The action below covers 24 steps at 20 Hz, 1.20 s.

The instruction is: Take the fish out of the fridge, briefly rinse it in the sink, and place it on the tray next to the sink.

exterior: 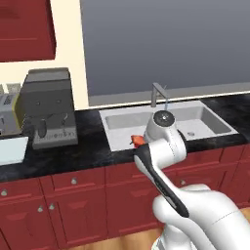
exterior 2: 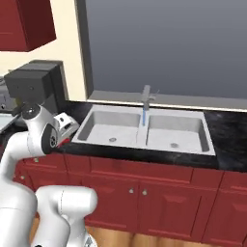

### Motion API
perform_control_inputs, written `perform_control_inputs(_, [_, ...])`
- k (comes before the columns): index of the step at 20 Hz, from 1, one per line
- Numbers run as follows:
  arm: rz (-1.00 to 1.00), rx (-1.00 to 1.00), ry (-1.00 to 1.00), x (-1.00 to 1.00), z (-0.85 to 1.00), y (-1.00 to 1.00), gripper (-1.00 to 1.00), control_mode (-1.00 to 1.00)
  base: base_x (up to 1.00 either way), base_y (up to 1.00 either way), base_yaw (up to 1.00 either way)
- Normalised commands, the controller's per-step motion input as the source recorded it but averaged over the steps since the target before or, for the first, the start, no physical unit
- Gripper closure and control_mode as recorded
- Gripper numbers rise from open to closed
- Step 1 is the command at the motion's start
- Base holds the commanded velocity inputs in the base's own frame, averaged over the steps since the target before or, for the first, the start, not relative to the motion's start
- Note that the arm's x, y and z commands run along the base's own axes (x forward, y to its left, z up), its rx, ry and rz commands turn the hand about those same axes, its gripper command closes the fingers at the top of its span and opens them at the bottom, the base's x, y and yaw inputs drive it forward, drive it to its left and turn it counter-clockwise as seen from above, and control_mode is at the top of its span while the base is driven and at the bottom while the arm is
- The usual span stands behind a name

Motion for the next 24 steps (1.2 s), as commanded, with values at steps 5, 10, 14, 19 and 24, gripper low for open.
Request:
perform_control_inputs(5, [0.00, 0.00, 0.00, 0.00, 0.00, 0.00, 1.00, 1.00, 0.00, 1.00, -0.41])
perform_control_inputs(10, [0.00, 0.00, 0.00, 0.00, 0.00, 0.00, 1.00, 1.00, -0.14, 1.00, -0.32])
perform_control_inputs(14, [0.00, 0.00, 0.00, 0.00, 0.00, 0.00, 1.00, 1.00, -0.18, 1.00, -0.26])
perform_control_inputs(19, [0.00, 0.00, 0.00, 0.00, 0.00, 0.00, 1.00, 1.00, 0.01, 1.00, -0.17])
perform_control_inputs(24, [0.00, 0.00, 0.00, 0.00, 0.00, 0.00, 1.00, 1.00, 0.21, 1.00, -0.12])
